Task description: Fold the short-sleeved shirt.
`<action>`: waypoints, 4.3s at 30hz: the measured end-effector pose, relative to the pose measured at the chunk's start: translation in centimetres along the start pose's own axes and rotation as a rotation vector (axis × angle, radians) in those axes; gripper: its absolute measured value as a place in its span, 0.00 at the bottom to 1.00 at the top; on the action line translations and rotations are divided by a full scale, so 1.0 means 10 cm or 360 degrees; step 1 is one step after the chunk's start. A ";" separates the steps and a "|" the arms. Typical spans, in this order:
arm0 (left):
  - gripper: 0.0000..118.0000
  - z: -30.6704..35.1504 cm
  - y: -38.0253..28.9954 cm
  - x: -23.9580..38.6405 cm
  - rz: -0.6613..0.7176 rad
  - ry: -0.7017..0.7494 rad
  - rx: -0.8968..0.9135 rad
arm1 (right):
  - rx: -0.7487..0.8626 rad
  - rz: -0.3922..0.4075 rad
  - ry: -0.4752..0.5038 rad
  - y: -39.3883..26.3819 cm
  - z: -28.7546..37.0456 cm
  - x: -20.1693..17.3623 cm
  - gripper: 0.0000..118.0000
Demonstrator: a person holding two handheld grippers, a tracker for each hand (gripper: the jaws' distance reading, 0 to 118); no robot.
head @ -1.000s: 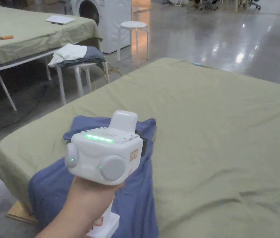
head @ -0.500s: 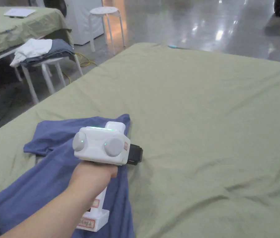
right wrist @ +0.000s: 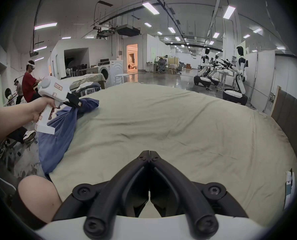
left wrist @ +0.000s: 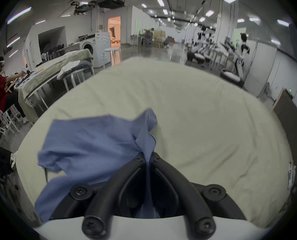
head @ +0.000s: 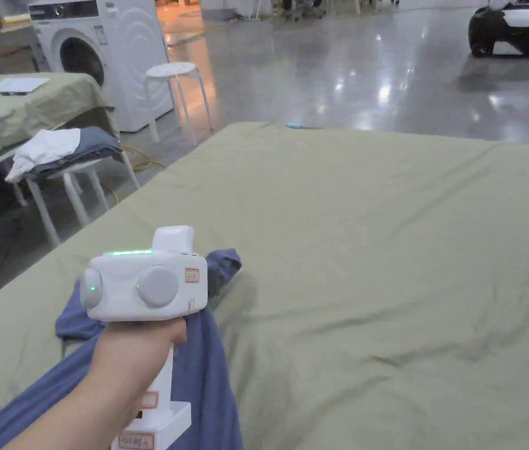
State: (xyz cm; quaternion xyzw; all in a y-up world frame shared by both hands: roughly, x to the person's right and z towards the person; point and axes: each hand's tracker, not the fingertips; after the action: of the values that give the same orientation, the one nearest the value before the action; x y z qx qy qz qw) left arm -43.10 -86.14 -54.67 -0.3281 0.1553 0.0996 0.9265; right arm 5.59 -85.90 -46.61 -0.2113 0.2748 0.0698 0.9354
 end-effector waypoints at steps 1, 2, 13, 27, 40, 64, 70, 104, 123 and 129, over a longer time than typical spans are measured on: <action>0.01 0.26 0.07 0.15 -0.0051 -0.0011 0.0034 | 0.0027 -0.0037 -0.0003 0.01 0.09 0.03 0.00; 0.01 0.41 0.14 0.24 -0.0103 -0.0018 0.0084 | 0.0044 -0.0057 -0.0008 0.01 0.17 0.05 0.00; 0.01 1.67 0.80 2.33 -0.0622 -0.0440 0.0455 | 0.0279 -0.0181 -0.0187 -0.02 1.40 0.53 0.00; 0.01 1.66 -0.60 5.75 -0.1007 -0.1192 0.0098 | 0.0303 -0.0329 -0.0724 -0.47 2.74 1.47 0.00; 0.13 1.05 -2.11 6.24 -0.1242 -0.1226 -0.0296 | 0.0177 -0.0384 -0.0841 -0.79 2.80 1.76 0.00; 0.00 2.23 -1.32 1.54 -0.0289 -0.0444 0.0405 | 0.0175 -0.0339 -0.0581 -0.44 1.75 1.47 0.00; 0.00 2.18 -1.53 1.26 -0.0306 -0.0375 0.0347 | 0.0185 -0.0240 -0.0477 -0.29 1.53 1.20 0.00; 0.64 -1.77 -0.23 2.96 -0.0593 -0.0501 -0.0426 | -0.0100 -0.0219 -0.0599 -0.33 0.94 1.78 0.00; 0.01 -0.15 -0.26 2.91 -0.0514 -0.0692 0.0106 | -0.0162 -0.0447 -0.0740 -0.48 1.04 2.22 0.00; 0.01 0.45 -0.16 2.77 -0.0446 -0.0770 0.0200 | -0.0358 -0.0711 -0.0703 -0.64 0.83 2.85 1.00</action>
State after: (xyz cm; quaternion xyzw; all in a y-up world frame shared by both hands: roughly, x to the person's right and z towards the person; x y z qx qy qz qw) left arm -15.82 -82.25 -60.22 -0.2551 -0.1113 0.0361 0.9598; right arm 35.10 -87.67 -53.49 -0.3480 0.0027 -0.0628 0.9354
